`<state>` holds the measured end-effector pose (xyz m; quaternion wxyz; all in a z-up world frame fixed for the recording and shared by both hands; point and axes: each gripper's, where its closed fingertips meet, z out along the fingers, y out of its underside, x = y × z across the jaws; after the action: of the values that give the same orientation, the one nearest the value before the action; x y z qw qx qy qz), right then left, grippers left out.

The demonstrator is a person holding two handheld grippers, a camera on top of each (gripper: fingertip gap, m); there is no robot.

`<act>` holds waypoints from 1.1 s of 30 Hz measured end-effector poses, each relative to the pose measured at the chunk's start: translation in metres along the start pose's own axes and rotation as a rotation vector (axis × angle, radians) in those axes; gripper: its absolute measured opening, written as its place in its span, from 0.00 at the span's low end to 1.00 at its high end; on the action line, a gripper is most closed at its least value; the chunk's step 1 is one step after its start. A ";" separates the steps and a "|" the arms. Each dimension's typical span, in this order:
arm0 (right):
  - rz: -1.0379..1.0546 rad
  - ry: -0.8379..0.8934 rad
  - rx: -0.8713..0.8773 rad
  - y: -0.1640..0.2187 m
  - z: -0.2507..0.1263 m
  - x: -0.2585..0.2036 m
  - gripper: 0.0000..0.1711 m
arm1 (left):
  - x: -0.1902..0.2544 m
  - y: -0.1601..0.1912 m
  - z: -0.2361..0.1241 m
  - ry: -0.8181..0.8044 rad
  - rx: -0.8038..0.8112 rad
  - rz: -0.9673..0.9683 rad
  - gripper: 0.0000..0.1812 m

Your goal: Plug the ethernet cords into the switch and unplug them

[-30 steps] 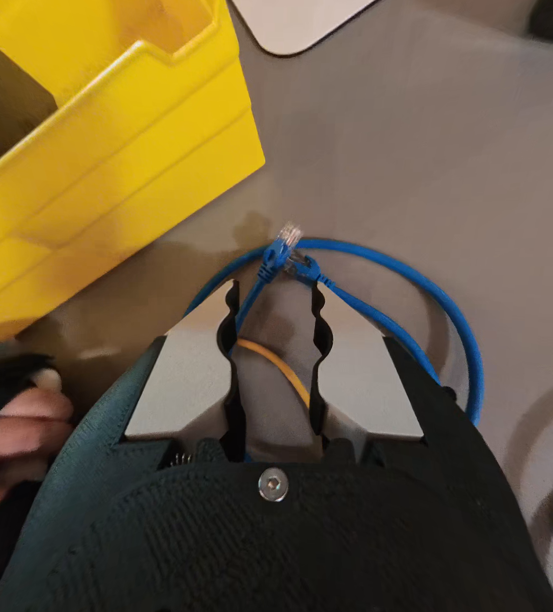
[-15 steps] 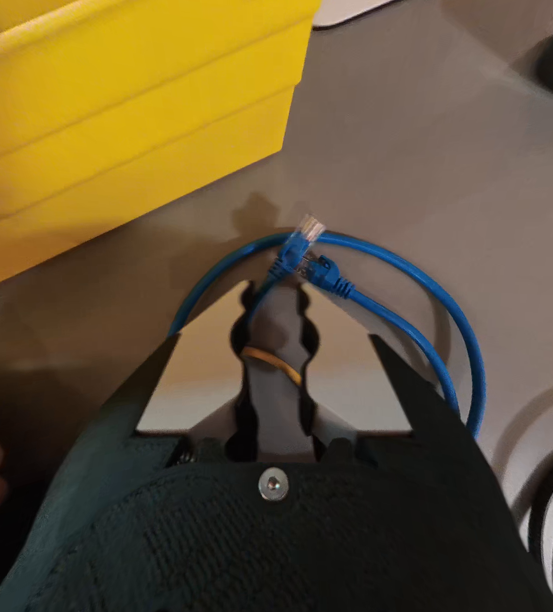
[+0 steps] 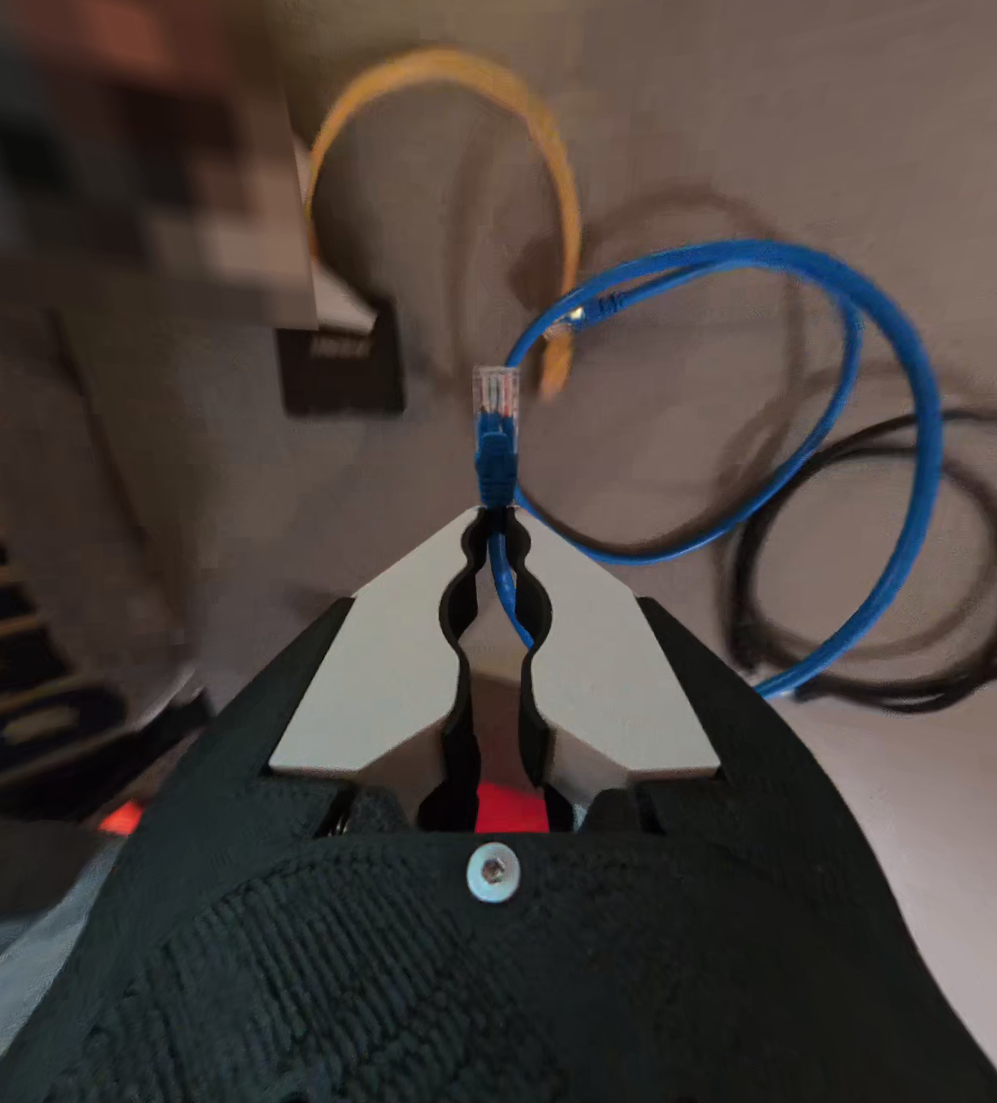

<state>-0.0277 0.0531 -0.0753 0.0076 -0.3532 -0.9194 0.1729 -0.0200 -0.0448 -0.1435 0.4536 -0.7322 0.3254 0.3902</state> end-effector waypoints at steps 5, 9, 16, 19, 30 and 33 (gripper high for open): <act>0.022 -0.223 -0.135 0.037 0.030 -0.055 0.02 | -0.004 0.005 -0.002 0.029 0.054 -0.108 0.12; 0.014 -0.305 -0.113 0.035 0.063 -0.075 0.02 | 0.004 0.005 0.000 0.055 0.057 -0.080 0.12; 0.015 -0.303 -0.174 0.037 0.088 -0.071 0.02 | 0.016 0.004 0.005 0.097 0.053 -0.012 0.12; 0.012 -0.291 -0.193 0.038 0.090 -0.069 0.02 | 0.018 0.005 0.007 0.109 0.049 -0.009 0.12; 0.017 -0.290 -0.324 0.045 0.098 -0.067 0.02 | 0.021 0.006 0.009 0.102 0.026 0.057 0.12; 0.061 -0.323 -0.351 0.046 0.100 -0.068 0.02 | 0.021 0.007 0.009 0.102 0.027 0.061 0.12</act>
<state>0.0394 0.0091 -0.1769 -0.2062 -0.3447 -0.9135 0.0651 -0.0179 -0.0415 -0.1669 0.4340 -0.7347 0.3756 0.3617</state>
